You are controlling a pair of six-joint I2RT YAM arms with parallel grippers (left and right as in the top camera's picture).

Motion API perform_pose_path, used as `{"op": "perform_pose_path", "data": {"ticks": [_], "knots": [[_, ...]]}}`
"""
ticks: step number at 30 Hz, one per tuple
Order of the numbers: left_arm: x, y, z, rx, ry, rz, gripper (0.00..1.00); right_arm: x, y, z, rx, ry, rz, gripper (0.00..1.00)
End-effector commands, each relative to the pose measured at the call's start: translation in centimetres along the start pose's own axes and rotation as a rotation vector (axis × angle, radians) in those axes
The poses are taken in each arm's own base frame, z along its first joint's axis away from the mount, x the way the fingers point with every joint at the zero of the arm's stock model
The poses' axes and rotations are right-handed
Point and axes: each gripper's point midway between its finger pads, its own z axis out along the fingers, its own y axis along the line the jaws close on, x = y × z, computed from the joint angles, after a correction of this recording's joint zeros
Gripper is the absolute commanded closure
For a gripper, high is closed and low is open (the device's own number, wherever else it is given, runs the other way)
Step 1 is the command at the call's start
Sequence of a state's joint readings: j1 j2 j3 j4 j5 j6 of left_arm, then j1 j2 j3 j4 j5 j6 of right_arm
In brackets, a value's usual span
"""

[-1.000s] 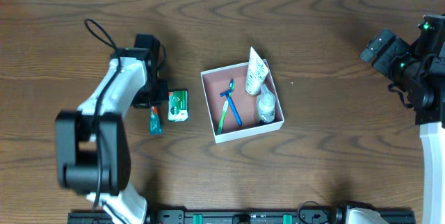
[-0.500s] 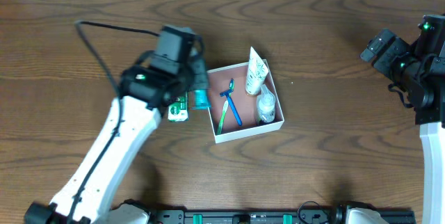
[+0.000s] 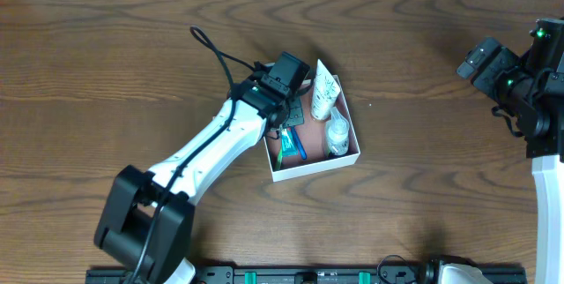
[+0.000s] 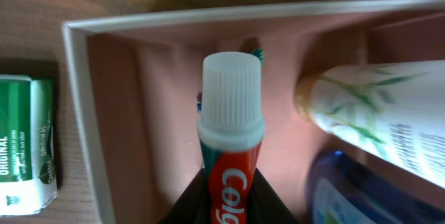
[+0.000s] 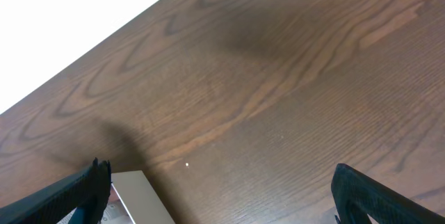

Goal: Pack container
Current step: 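Place the toothpaste tube into the box and release, then grasp the green Dettol soap box with the left gripper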

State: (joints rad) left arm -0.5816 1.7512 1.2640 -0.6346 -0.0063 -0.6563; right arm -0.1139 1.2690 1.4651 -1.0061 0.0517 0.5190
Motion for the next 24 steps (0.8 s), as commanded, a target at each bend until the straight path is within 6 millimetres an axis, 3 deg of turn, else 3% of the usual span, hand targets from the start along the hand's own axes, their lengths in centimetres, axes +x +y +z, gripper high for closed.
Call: {"op": "perform_pose_path", "data": {"ticks": [1, 4, 7, 11, 12, 14, 18, 20, 24], "knots": [[0.1, 0.6, 0.5, -0.029, -0.004, -0.025, 0.74, -0.4, 0.0, -0.2, -0.002, -0.010, 0.016, 0.01], [-0.4, 0.3, -0.3, -0.010, -0.021, -0.029, 0.55, -0.4, 0.0, -0.2, -0.002, -0.010, 0.015, 0.01], [-1.0, -1.5, -2.4, 0.089, -0.024, -0.018, 0.52, -0.4, 0.0, -0.2, -0.002, -0.010, 0.015, 0.01], [-2.7, -2.5, -7.6, 0.191, -0.118, 0.028, 0.52, -0.4, 0.0, -0.2, -0.002, -0.010, 0.016, 0.01], [-3.1, -2.2, -8.9, 0.201, -0.148, 0.052, 0.45, -0.4, 0.0, -0.2, -0.002, -0.009, 0.015, 0.01], [-3.7, -0.6, -11.4, 0.171, -0.214, 0.089, 0.37, -0.4, 0.0, -0.2, -0.002, -0.009, 0.016, 0.01], [-4.5, 5.8, -14.1, -0.028, -0.282, 0.044, 0.29, -0.4, 0.0, -0.2, -0.002, -0.010, 0.016, 0.01], [-4.2, 8.7, -14.1, -0.113, -0.249, 0.034, 0.25, -0.4, 0.0, -0.2, -0.002, -0.010, 0.015, 0.01], [-3.0, 13.4, -11.3, -0.224, -0.133, -0.022, 0.22, -0.4, 0.0, -0.2, -0.002, -0.010, 0.016, 0.01]]}}
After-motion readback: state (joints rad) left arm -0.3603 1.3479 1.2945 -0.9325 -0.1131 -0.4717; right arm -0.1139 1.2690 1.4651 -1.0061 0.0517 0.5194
